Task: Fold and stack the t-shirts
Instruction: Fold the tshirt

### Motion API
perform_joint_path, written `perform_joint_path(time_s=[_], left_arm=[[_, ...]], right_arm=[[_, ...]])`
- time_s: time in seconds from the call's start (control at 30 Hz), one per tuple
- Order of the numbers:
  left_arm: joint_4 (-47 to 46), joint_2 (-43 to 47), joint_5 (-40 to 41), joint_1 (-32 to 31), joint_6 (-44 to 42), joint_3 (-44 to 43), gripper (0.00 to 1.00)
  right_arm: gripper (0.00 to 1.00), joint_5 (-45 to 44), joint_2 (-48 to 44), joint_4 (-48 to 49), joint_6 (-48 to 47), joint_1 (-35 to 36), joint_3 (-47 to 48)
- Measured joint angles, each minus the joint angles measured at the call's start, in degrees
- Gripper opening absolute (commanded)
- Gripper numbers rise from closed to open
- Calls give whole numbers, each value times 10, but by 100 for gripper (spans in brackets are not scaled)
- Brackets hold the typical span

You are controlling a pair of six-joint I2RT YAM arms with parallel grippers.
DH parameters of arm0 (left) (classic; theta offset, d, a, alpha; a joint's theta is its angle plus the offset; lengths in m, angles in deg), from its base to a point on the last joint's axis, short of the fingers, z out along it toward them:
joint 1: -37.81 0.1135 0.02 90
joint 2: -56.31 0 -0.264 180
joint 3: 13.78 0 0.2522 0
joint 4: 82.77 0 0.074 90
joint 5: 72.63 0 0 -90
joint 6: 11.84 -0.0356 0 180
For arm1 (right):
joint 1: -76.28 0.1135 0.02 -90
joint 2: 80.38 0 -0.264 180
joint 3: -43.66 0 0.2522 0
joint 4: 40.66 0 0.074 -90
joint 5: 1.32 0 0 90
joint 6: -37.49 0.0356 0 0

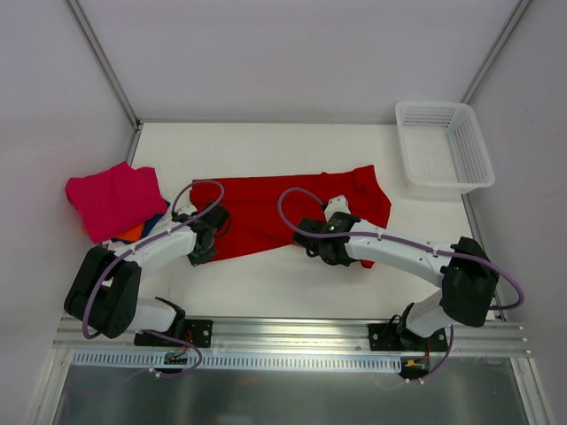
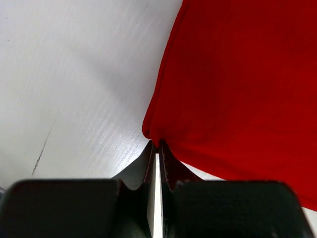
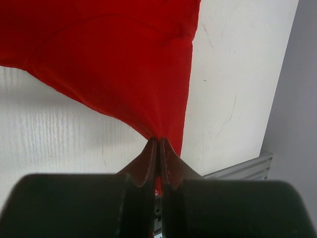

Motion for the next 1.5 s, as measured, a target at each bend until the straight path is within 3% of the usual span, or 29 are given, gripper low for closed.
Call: perform_joint_path(time_s=[0.37, 0.73, 1.0, 1.3, 1.5], left_arm=[[7, 26, -3, -1, -8, -3, 0], [48, 66, 23, -1, -35, -116, 0], [66, 47, 47, -1, -35, -130, 0], [119, 97, 77, 1, -38, -171, 0], [129, 82, 91, 34, -45, -201, 0]], right_arm=[[1, 0, 0, 3, 0, 0, -12], [0, -36, 0, 3, 0, -10, -1], [1, -73, 0, 24, -33, -78, 32], [1, -72, 0, 84, -111, -159, 33], [1, -60, 20, 126, -159, -185, 49]])
